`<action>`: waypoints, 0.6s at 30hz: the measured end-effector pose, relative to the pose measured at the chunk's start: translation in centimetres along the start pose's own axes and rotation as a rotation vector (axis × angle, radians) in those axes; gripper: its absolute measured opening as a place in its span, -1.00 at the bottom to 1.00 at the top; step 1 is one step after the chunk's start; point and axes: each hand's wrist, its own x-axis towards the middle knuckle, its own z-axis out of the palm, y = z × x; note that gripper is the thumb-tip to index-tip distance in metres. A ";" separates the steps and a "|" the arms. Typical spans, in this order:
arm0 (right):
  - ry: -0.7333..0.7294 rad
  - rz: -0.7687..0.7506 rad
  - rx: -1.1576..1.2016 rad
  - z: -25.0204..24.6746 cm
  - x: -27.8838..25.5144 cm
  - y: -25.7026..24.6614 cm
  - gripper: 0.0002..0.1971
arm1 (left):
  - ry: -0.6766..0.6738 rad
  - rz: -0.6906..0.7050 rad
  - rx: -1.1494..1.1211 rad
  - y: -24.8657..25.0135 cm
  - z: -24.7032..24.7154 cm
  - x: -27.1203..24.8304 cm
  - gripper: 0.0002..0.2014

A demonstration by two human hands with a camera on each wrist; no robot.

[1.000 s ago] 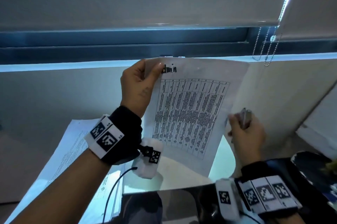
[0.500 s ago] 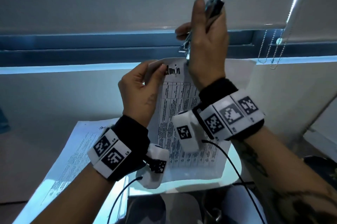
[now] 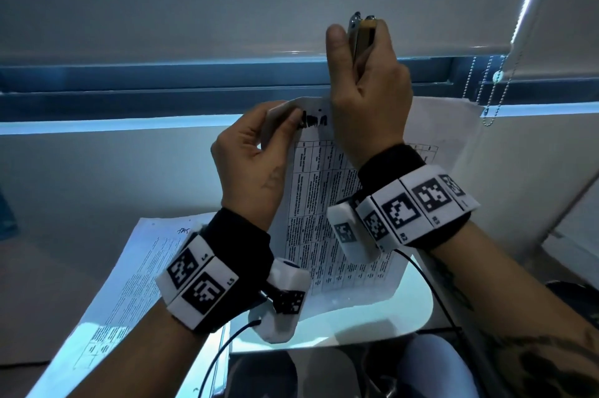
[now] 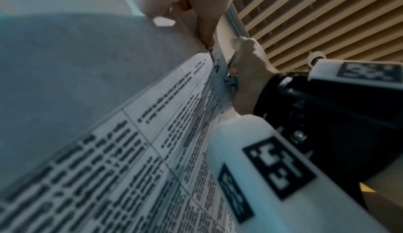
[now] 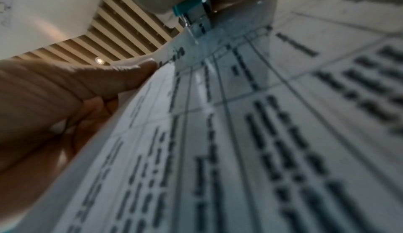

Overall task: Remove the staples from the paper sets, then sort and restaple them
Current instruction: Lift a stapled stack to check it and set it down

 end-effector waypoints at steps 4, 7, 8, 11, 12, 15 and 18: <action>-0.010 0.012 0.080 0.5 0.5 0.1 -0.67 | 0.006 0.021 -0.005 0.1 -0.1 0.0 -0.85; 0.006 0.044 0.111 1.0 0.5 0.3 -0.61 | 0.006 0.026 -0.013 0.1 -0.2 -0.1 -0.84; 0.014 0.048 0.119 1.1 0.4 0.3 -0.60 | 0.007 0.032 -0.018 0.1 -0.3 -0.2 -0.85; 0.027 0.028 0.172 1.0 0.6 0.3 -0.59 | -0.001 0.082 0.007 0.5 -0.3 -0.1 -0.86; 0.022 0.023 0.174 0.9 0.7 0.1 -0.60 | -0.008 0.096 0.017 0.7 -0.4 0.1 -0.85; 0.013 0.049 0.224 0.1 1.2 -1.0 -0.70 | 0.001 0.088 -0.004 1.0 -0.6 0.5 -0.82; 0.184 0.077 0.430 -2.9 2.3 -0.9 -0.86 | 0.008 0.072 -0.004 0.8 -1.0 1.0 -0.83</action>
